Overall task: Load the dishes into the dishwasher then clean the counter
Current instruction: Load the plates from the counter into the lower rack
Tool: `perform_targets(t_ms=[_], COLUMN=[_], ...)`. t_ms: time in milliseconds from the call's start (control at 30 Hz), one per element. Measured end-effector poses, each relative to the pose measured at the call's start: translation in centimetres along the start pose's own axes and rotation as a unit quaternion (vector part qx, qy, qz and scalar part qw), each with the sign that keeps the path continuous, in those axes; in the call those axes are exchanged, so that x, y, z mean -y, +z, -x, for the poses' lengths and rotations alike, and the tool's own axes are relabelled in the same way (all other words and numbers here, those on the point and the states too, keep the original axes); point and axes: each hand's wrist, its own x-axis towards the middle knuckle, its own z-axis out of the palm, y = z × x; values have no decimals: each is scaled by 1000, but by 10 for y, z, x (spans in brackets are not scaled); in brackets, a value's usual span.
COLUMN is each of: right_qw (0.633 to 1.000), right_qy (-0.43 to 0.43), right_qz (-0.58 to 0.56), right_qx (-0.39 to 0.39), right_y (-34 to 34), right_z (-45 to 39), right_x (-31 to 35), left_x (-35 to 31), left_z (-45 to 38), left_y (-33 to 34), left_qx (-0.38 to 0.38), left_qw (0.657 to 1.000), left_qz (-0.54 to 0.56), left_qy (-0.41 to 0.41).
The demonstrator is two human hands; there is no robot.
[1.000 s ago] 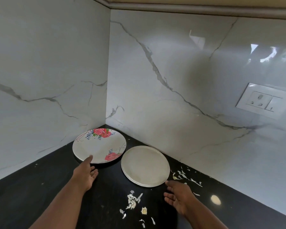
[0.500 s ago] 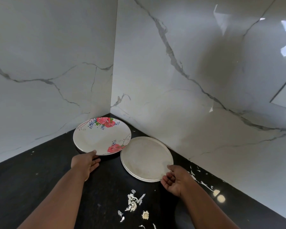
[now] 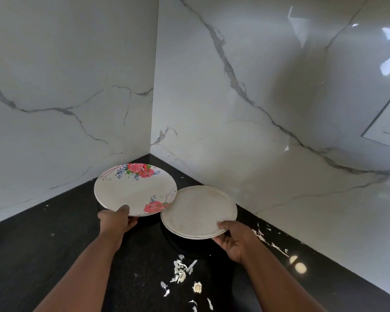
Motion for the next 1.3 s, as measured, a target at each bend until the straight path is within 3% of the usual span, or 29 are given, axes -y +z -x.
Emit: perform_targets(t_ms=[200, 433, 867, 1100, 1300], right_qw=[999, 988, 957, 945, 931], right_qy=[-36, -122, -222, -236, -222], right_qz=[10, 0, -95, -89, -157], right_qx=[-27, -91, -163, -210, -244], right_y=[-33, -110, -279, -416, -531], right_z=[59, 148, 286, 382, 466], right_x=[1, 0, -37, -120, -192], left_x=[2, 13, 69, 159, 223], left_z=[51, 141, 318, 436, 525], left_y=[-18, -4, -4, -48, -91], left_qx=[82, 178, 331, 352, 361], left_qw=[993, 960, 935, 928, 929], left_qz=[84, 207, 126, 118, 42], left_qy=[-20, -53, -10, -34, -63])
